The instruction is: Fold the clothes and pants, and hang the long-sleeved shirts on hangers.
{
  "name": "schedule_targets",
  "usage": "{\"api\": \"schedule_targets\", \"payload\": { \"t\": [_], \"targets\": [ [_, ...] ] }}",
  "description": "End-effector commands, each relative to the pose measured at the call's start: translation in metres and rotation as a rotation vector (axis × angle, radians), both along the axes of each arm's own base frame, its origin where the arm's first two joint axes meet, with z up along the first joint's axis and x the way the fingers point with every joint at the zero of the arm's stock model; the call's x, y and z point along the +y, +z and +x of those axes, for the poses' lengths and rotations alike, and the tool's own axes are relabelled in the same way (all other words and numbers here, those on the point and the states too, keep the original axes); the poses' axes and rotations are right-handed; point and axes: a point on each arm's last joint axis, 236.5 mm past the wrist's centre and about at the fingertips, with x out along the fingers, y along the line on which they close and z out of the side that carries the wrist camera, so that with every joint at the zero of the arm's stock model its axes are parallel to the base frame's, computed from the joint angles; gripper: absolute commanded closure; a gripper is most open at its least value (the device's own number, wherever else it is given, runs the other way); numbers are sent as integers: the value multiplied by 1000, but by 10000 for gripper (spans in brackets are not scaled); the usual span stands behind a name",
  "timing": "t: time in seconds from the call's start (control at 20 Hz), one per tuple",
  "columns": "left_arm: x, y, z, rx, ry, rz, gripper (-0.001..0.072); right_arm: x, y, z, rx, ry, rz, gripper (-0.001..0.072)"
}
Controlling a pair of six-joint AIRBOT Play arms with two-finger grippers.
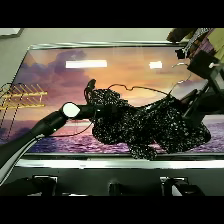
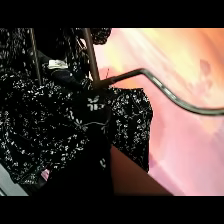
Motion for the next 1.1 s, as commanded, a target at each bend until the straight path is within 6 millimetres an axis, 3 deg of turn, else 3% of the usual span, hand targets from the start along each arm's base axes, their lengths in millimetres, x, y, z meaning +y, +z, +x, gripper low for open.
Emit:
{"api": "schedule_targets", "payload": {
  "t": [0.0, 0.15, 0.5, 1.05],
  "targets": [
    [19, 15, 8, -53, 2, 23, 689, -6, -6, -7, 43, -29, -16, 689],
    [24, 29, 15, -69, 9, 9, 689, -10, -7, -7, 49, -48, -23, 689],
    [19, 85, 34, -174, 17, -49, 689, -19, -17, -2, 89, -103, -40, 689],
    [35, 93, 50, -189, 55, -49, 689, -34, -29, -4, 139, -131, -99, 690]
  ]
}}
